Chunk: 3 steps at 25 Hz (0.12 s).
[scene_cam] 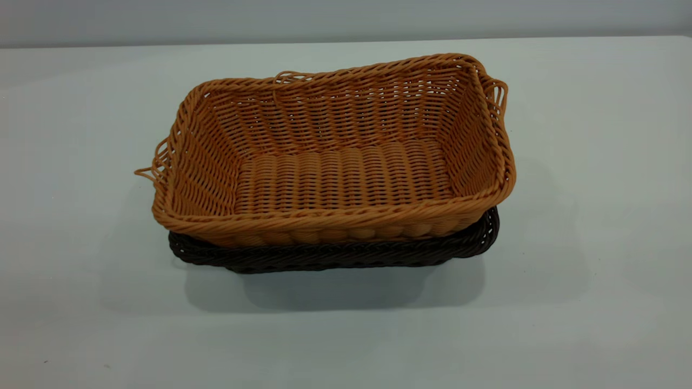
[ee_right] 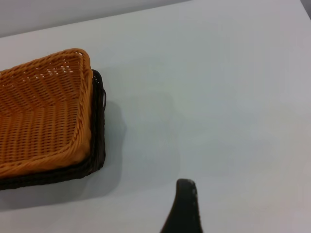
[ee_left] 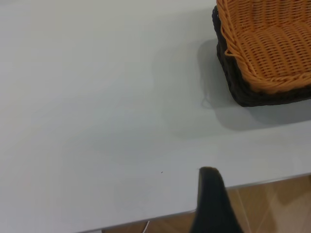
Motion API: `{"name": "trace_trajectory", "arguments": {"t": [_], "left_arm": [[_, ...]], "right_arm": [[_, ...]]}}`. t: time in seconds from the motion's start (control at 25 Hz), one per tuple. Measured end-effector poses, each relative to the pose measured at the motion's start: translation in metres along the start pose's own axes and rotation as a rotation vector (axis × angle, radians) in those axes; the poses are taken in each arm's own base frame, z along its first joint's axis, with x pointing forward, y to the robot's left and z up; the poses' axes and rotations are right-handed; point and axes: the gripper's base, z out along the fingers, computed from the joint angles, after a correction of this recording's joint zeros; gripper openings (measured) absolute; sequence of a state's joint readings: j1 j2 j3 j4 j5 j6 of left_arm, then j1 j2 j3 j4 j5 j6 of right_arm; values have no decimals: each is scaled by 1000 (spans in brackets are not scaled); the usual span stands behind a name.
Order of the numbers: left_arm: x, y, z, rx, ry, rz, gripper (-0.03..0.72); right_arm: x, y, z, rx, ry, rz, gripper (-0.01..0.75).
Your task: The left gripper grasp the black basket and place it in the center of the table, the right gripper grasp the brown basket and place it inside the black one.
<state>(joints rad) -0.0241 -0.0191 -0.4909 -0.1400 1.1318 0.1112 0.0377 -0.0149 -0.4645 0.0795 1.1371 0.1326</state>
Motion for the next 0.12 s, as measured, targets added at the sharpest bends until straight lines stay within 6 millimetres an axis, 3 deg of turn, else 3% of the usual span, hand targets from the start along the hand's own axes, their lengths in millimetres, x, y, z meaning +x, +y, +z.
{"name": "trace_trajectory", "arguments": {"t": [0.12], "left_arm": [[0,0,0,0,0,-2,437]], "right_arm": [[0,0,0,0,1,0,565]]}}
